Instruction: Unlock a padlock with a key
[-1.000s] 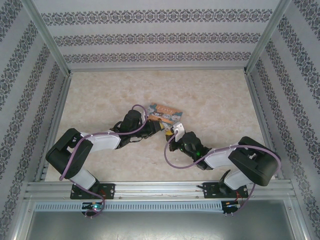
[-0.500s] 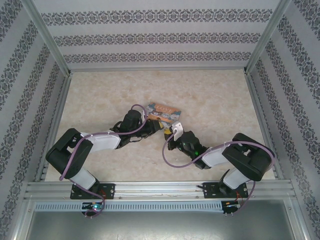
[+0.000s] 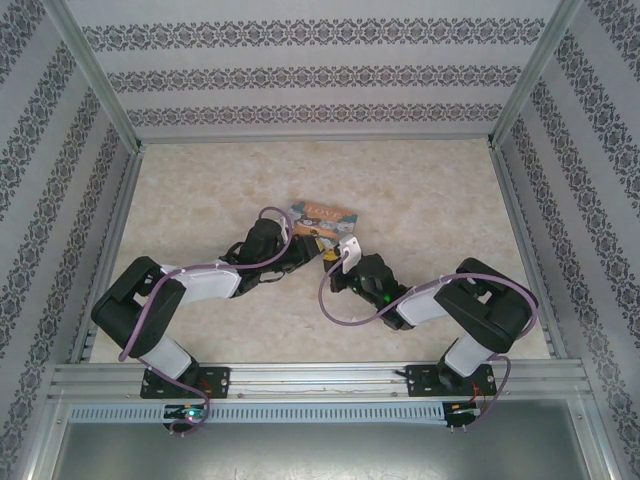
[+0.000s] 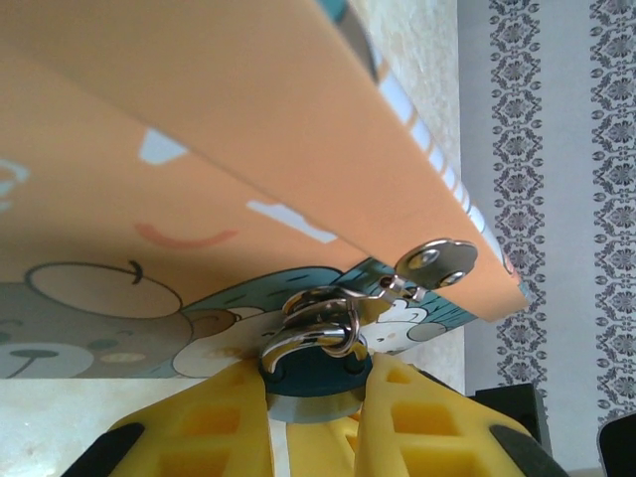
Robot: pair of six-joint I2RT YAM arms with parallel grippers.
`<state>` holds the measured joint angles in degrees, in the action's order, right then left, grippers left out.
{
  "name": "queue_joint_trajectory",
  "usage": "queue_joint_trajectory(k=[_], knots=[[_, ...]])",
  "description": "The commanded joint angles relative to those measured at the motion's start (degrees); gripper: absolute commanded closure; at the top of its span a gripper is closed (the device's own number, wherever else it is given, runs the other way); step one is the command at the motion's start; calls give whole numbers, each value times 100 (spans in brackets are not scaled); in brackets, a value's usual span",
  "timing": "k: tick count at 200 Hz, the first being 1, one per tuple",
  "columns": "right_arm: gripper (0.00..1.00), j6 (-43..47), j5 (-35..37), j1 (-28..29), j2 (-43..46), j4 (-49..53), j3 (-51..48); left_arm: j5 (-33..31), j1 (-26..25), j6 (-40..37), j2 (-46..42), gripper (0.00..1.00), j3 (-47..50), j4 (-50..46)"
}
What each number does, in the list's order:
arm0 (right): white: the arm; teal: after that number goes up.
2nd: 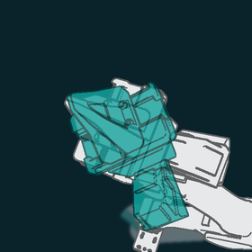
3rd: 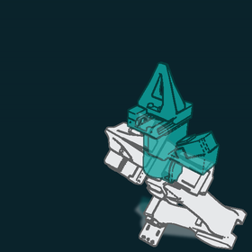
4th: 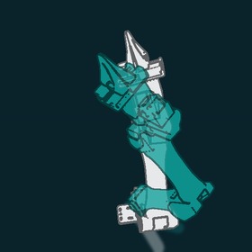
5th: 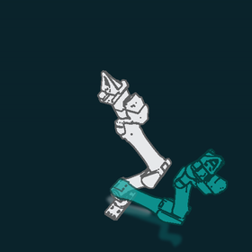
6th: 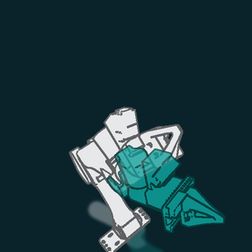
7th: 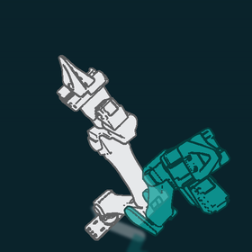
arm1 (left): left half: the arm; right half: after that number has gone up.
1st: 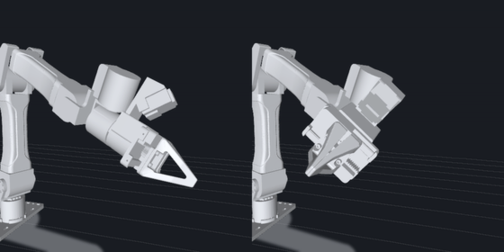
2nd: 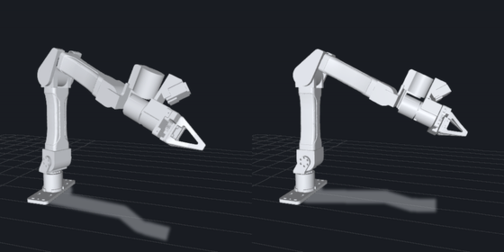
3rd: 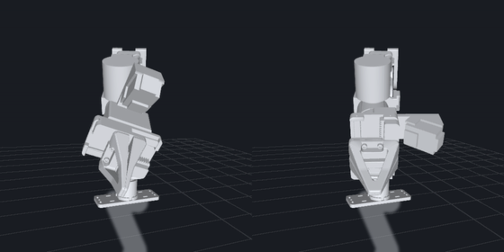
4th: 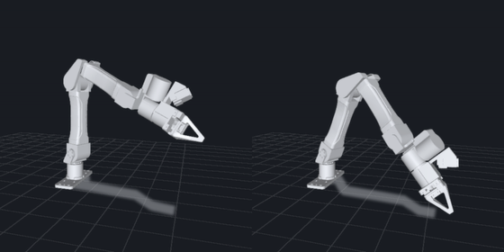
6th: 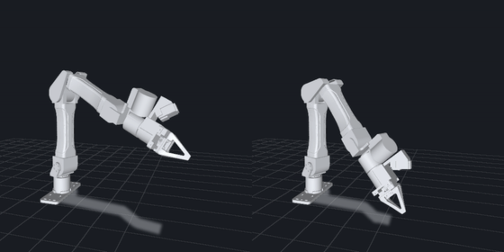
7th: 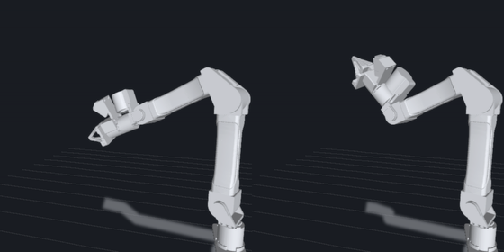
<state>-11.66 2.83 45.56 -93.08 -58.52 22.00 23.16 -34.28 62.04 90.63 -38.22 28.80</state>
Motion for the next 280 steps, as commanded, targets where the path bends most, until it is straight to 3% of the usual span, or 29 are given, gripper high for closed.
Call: queue_joint_trajectory(k=[1,201,280], knots=[[100,111,-462,-11,-17,-906,554,717,-175,-8,-131,79,-160,281],[100,85,-950,-34,-237,-1311,1062,870,-272,115,218,79,-256,512],[100,-135,-291,168,-237,-1124,488,839,-258,212,606,79,-212,858]])
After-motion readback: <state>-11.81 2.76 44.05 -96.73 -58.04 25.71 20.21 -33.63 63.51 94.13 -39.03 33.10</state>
